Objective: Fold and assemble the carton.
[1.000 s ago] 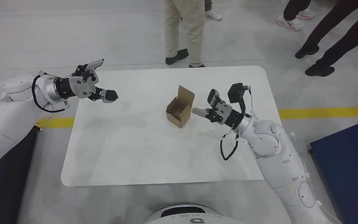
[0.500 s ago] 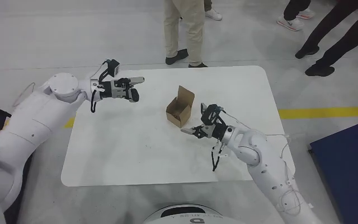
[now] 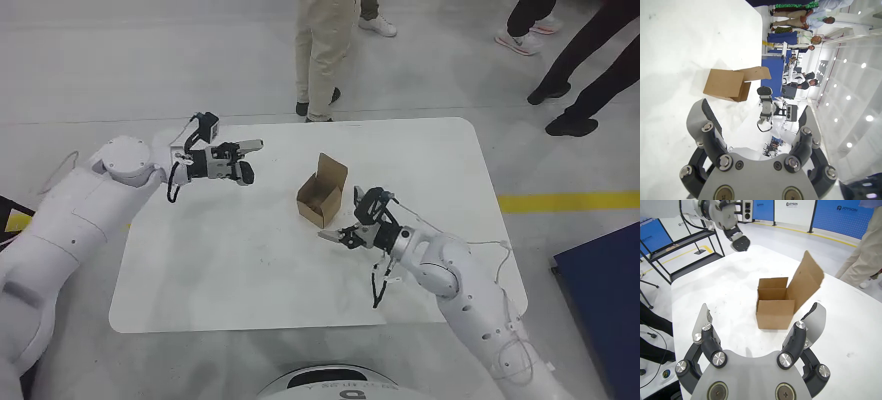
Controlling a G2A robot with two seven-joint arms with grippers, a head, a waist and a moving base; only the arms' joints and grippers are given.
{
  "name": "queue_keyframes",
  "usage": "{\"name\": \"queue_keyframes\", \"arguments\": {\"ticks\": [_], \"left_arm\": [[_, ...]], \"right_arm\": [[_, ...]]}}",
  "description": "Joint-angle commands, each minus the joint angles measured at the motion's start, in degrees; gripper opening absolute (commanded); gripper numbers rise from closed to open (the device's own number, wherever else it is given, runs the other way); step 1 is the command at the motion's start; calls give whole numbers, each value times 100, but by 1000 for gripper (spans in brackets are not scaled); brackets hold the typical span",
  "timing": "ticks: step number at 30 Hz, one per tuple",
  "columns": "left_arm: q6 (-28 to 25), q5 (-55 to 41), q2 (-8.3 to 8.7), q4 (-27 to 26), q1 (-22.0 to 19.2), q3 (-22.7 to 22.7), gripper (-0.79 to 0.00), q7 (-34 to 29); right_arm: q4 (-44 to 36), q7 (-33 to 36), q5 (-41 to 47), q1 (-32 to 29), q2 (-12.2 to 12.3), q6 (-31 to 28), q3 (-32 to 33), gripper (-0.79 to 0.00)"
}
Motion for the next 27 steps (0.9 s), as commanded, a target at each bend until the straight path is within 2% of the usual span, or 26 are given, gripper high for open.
{"name": "queue_keyframes", "arguments": {"ticks": [1, 4, 8, 12, 18, 22, 27], "left_arm": [[-586, 364, -130, 158, 165, 77, 0, 502], [-1069, 545, -421, 439, 324, 193, 0, 852], [-1299, 529, -874, 1045, 311, 284, 0, 1039], [-1446, 393, -1347, 1541, 226, 366, 0, 733], [-1512, 128, -1986, 2222, 211, 450, 0, 30], [-1621, -245, -2273, 2533, 268, 383, 0, -822], [-1433, -1078, -2427, 3132, 444, 58, 0, -1638]], "right_arm": [[164, -274, -270, 59, -12, 61, -78, 0], [430, -894, -654, 77, -20, -9, -192, 0], [855, -1524, -904, 95, -38, 281, -206, 0], [1139, -1868, -907, 23, -21, 290, -118, 0], [1113, -1945, -986, -233, 45, 284, 85, 0], [1008, -2009, -964, -393, 79, 215, 183, 0], [1001, -2112, -944, -418, 97, 107, 222, 0]]}}
